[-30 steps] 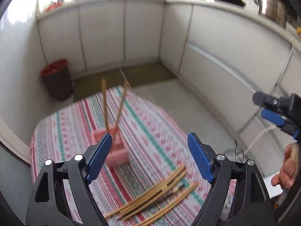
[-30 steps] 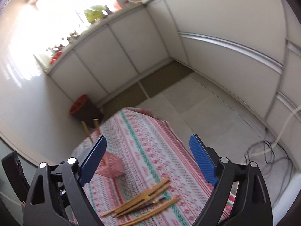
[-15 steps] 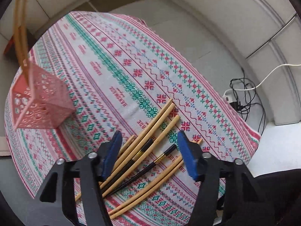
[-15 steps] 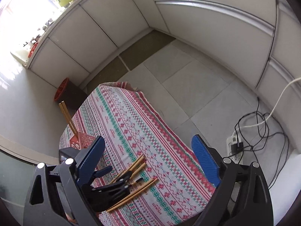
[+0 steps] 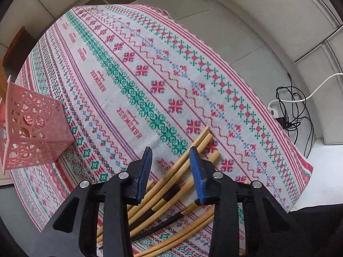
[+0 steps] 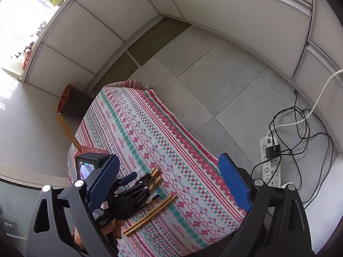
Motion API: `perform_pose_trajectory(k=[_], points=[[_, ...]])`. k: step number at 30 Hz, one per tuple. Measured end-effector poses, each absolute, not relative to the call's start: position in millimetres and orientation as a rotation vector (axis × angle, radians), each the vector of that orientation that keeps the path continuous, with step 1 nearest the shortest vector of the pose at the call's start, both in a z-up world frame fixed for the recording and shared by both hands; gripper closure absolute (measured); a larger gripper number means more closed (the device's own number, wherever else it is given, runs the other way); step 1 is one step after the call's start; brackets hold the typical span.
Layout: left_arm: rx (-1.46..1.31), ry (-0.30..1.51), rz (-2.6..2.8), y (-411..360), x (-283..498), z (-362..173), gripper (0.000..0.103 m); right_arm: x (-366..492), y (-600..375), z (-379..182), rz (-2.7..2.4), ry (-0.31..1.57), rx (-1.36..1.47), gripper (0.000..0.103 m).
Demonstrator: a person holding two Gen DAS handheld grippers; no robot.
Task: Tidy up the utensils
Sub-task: 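Move the left gripper back to the chopsticks and grasp another chopstick, then carry the chopstick upright into the pink basket and open the left gripper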
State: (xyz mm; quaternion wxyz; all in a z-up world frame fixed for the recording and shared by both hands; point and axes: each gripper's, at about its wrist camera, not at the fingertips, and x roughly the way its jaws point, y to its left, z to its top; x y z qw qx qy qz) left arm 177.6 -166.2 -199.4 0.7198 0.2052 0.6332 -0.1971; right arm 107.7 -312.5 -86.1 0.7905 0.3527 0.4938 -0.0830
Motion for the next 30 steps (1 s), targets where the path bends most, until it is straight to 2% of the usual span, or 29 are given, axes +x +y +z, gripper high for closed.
perform_pose_trajectory(k=[2,8,11,17,20,22,24,25,30], points=[[0.461,1.408,-0.441,-164.2,180.5,-202.6,0.087,108.0,-312.1,-87.3,-0.183,1.066,0.754,0.012],[0.466,1.378,-0.481,-156.4,179.9,-205.0,0.089,112.0,-311.7,-97.6,-0.193,1.097,0.766,0.012],[0.490,1.253,-0.471,-152.3,171.3,-200.2,0.094,118.2,-308.5,-110.9,-0.208,1.140,0.770,0.012],[0.374,1.046,-0.494,-115.8,154.9,-128.6,0.098,135.9,-289.9,-144.4,-0.174,1.226,0.825,0.014],[0.303,0.975,-0.480,-93.5,139.1,-92.4,0.098,151.5,-265.0,-155.5,-0.113,1.254,0.802,0.023],[0.281,0.948,-0.475,-76.7,126.8,-76.1,0.098,164.1,-244.0,-163.2,-0.081,1.281,0.772,0.039],[0.269,0.923,-0.463,-61.1,119.1,-66.4,0.098,175.3,-225.2,-171.7,-0.061,1.309,0.754,0.047],[0.264,0.911,-0.458,-55.8,114.1,-62.2,0.098,178.9,-219.5,-174.4,-0.062,1.317,0.748,0.050],[0.249,0.864,-0.446,-31.0,94.7,-40.9,0.098,198.4,-189.6,-193.9,-0.114,1.369,0.691,0.051]])
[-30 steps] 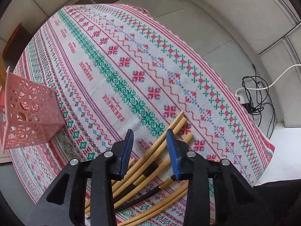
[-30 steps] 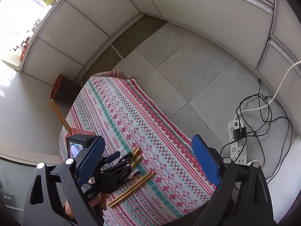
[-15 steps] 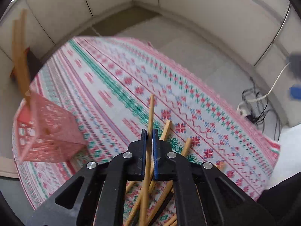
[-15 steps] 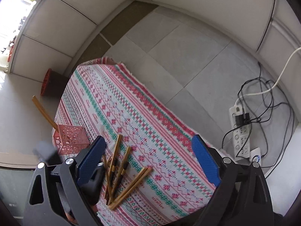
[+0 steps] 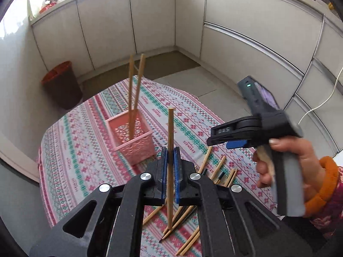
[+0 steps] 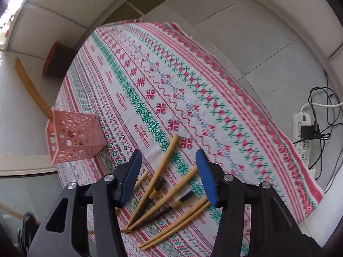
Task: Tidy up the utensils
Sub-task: 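Carry the chopstick upright into the pink basket and open the left gripper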
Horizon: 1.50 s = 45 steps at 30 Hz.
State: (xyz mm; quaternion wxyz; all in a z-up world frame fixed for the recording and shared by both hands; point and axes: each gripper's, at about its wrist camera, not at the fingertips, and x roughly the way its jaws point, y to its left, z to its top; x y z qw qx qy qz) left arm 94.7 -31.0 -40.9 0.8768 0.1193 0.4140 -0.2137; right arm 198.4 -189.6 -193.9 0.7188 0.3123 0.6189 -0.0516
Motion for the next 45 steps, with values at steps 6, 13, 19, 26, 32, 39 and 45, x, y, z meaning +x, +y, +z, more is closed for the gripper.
perform_pose_trajectory(k=[6,13,19,26,32,39,45], points=[[0.227,0.839,-0.425,-8.3,82.1,-32.1,0.098,212.8,-149.7,-220.8,-0.164,1.463,0.527,0.064],[0.193,0.831,-0.396,13.1,79.0,-27.2,0.098,215.1,-142.2,-220.0,-0.199,1.378,0.539,0.089],[0.150,0.789,-0.380,26.8,68.5,-7.9,0.098,197.8,-157.1,-179.3,-0.094,1.267,0.600,0.093],[0.104,0.689,-0.357,39.7,52.3,35.1,0.098,150.0,-155.5,-69.5,0.066,1.070,0.447,0.094],[0.025,0.567,-0.339,50.3,48.2,88.4,0.098,118.0,-159.6,35.5,0.177,0.856,0.434,0.095],[-0.101,0.457,-0.273,64.2,66.0,124.7,0.098,131.9,-170.3,108.0,0.193,0.622,0.531,0.095],[-0.123,0.442,-0.235,51.4,103.8,109.4,0.098,170.1,-150.2,80.6,0.197,0.637,0.535,0.095]])
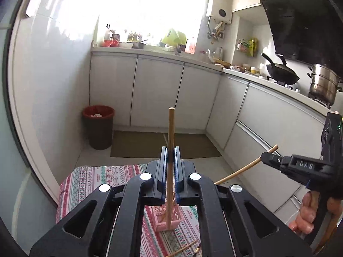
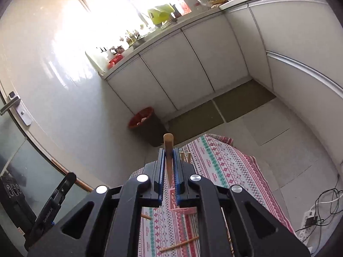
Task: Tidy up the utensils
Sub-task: 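Carry the chopstick upright into the pink basket and open the left gripper, then grasp a chopstick with the left gripper while the right gripper grasps another chopstick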
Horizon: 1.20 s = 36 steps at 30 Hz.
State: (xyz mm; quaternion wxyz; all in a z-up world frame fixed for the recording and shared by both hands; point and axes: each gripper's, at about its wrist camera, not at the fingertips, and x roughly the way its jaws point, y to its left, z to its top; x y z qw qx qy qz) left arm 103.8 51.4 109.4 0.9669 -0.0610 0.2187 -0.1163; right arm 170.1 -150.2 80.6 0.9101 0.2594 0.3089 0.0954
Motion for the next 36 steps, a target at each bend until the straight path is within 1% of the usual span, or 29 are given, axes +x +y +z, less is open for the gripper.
perform_pose_trajectory(k=[3,5,6,7,8,12,14,16,19,20,21,22,23,24,27,31,32,35,36], points=[[-0.142,0.439,-0.224,45.1,125.7,88.2,0.098,181.5,-144.4,71.4,0.184,0.653,0.518,0.095],[-0.146,0.473,-0.242,39.5,139.0,71.5,0.096,189.6,-137.2,63.1,0.179,0.665,0.499,0.095],[-0.149,0.488,-0.243,39.3,142.6,67.3,0.093,192.9,-134.5,60.2,0.180,0.673,0.490,0.095],[-0.160,0.499,-0.239,40.5,144.9,64.0,0.079,194.8,-132.8,58.5,0.182,0.680,0.483,0.095],[-0.177,0.491,-0.226,44.4,144.0,64.7,0.068,196.7,-130.7,56.0,0.184,0.688,0.475,0.095],[-0.210,0.440,-0.183,61.3,132.2,81.4,0.065,202.1,-126.7,47.7,0.181,0.706,0.463,0.095],[-0.223,0.425,-0.169,68.1,125.4,87.8,0.060,201.2,-126.3,43.1,0.180,0.715,0.464,0.095],[-0.229,0.422,-0.159,72.0,123.1,89.9,0.058,199.7,-123.8,39.6,0.177,0.721,0.460,0.095],[-0.228,0.429,-0.147,75.8,123.6,89.8,0.058,202.5,-116.4,32.0,0.179,0.727,0.447,0.095],[-0.226,0.433,-0.146,76.3,123.1,89.6,0.058,203.1,-113.5,30.9,0.187,0.726,0.434,0.093],[-0.223,0.435,-0.145,76.0,123.4,89.2,0.058,204.3,-109.9,29.8,0.187,0.731,0.416,0.087],[-0.218,0.437,-0.146,75.3,123.3,89.0,0.058,208.1,-106.4,27.7,0.185,0.737,0.403,0.064],[-0.212,0.436,-0.146,74.8,122.2,89.3,0.058,207.9,-105.7,27.3,0.179,0.731,0.411,0.054],[-0.208,0.435,-0.145,74.0,121.1,89.5,0.058,205.8,-107.6,27.3,0.167,0.712,0.423,0.049],[-0.201,0.433,-0.144,72.2,121.1,90.2,0.056,202.2,-109.2,31.3,0.148,0.698,0.396,0.049],[-0.190,0.444,-0.141,66.7,123.1,90.1,0.053,195.8,-113.2,36.4,0.111,0.673,0.370,0.045],[-0.185,0.446,-0.140,64.5,123.6,90.1,0.050,194.4,-113.9,37.0,0.103,0.671,0.361,0.044],[-0.161,0.452,-0.133,58.9,122.5,88.7,0.041,188.0,-117.1,37.5,0.072,0.660,0.331,0.039],[-0.152,0.458,-0.132,56.8,123.1,87.3,0.039,185.7,-117.9,37.1,0.059,0.657,0.313,0.037]])
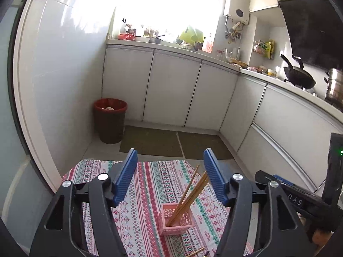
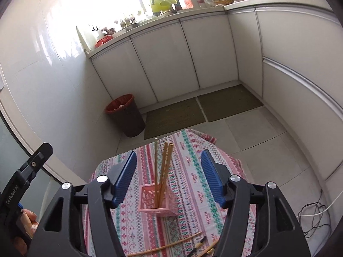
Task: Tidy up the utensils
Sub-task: 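Grasp a chopstick with the left gripper while the right gripper grasps another chopstick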
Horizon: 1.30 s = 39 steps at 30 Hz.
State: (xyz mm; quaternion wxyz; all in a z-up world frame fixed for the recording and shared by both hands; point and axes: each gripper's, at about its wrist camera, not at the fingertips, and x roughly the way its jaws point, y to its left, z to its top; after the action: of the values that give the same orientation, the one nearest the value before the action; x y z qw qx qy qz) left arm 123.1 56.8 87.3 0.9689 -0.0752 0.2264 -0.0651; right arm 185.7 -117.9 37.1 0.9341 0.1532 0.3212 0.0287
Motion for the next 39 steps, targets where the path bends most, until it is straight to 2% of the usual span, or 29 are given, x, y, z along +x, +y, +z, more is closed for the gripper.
perform_pose_trajectory(k=[5,9,14,16,22,26,27,28,29,31,34,39], points=[[-0.098,0.510,-0.129,42.6,122.6,73.9,0.028,176.5,-123.5,31.4,-0.013,0.643,0.230,0.025],[-0.061,0.552,-0.134,31.7,122.1,63.0,0.025,170.7,-129.1,25.3,-0.036,0.658,0.198,0.019],[-0.028,0.634,-0.138,22.2,123.1,45.2,0.007,158.3,-140.0,19.5,-0.079,0.655,0.146,0.011],[0.011,0.703,-0.150,17.1,126.7,31.0,0.007,153.3,-147.5,15.4,-0.097,0.665,0.122,0.007],[0.146,0.995,-0.274,-7.8,134.6,-35.9,0.007,145.6,-169.3,0.7,-0.138,0.746,0.106,0.007],[0.229,1.122,-0.337,-29.6,137.4,-73.1,0.008,138.8,-182.3,-6.0,-0.171,0.784,0.121,0.007],[0.255,1.147,-0.342,-35.5,138.1,-85.4,0.008,137.4,-185.7,-9.3,-0.176,0.802,0.130,0.007],[0.277,1.173,-0.351,-40.5,139.9,-96.2,0.016,136.2,-188.1,-13.4,-0.179,0.821,0.138,0.007],[0.302,1.208,-0.363,-45.8,142.4,-108.3,0.028,135.6,-189.1,-17.4,-0.181,0.839,0.141,0.007],[0.335,1.259,-0.371,-51.4,146.9,-127.1,0.041,135.3,-191.9,-27.3,-0.186,0.886,0.138,0.007],[0.384,1.316,-0.360,-61.3,155.2,-153.6,0.051,136.7,-193.9,-42.1,-0.198,0.942,0.109,0.007],[0.451,1.362,-0.367,-74.5,162.3,-180.3,0.059,140.9,-199.9,-62.0,-0.212,1.010,0.095,0.007]])
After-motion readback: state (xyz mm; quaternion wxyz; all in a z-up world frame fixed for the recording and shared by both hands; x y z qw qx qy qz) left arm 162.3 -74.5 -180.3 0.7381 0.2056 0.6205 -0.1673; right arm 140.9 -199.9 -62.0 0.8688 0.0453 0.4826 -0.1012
